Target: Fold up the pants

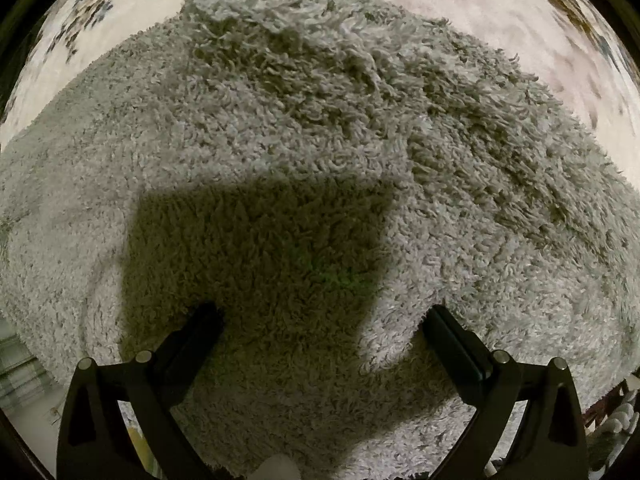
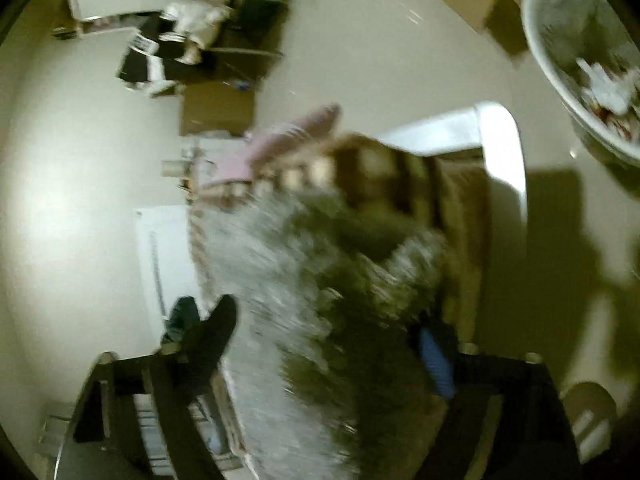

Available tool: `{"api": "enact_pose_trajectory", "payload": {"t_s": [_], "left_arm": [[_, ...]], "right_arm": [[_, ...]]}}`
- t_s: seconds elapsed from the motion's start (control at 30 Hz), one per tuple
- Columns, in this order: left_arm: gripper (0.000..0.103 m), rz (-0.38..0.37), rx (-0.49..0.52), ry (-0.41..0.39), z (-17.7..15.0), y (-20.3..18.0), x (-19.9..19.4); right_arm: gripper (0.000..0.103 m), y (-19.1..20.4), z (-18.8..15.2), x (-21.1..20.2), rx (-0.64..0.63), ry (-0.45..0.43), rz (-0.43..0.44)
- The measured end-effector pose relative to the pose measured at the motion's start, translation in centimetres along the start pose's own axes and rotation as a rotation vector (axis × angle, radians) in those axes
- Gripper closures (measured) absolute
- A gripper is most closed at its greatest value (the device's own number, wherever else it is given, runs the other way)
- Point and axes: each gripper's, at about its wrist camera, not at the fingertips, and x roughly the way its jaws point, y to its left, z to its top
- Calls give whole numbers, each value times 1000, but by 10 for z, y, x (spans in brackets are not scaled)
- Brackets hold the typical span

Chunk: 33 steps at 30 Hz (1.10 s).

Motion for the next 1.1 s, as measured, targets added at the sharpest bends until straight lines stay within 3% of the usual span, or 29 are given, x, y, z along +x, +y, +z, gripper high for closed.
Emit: {"api": "enact_pose_trajectory", "payload": {"t_s": [0.1, 0.3, 0.33, 0.37, 0.5, 0.67, 0.9, 1.1], "left_arm": [[0, 1, 0, -4, 2, -1, 2], [0, 1, -3, -30, -3, -1, 3], [0, 1, -3, -36, -5, -1, 3], [0, 0, -6, -45, -7, 0, 3], [0, -6, -6, -42, -14, 1, 0], [0, -56, 4, -65, -22, 7, -19], [0, -135, 52, -169, -39, 40, -73], [0, -158, -19, -195, -52, 113, -92]], "right_arm": [[37, 9, 3, -2, -23, -12, 45], [39, 22, 9, 16, -103, 9, -46], [65, 27, 10, 16, -117, 1, -69], [79, 32, 10, 14, -133, -15, -97], [79, 62, -2, -2, -229, -50, -179], [80, 131, -37, -29, -405, -76, -193], [80, 241, -132, -34, -753, 15, -148], [80, 282, -274, -4, -1007, 211, -101]]}}
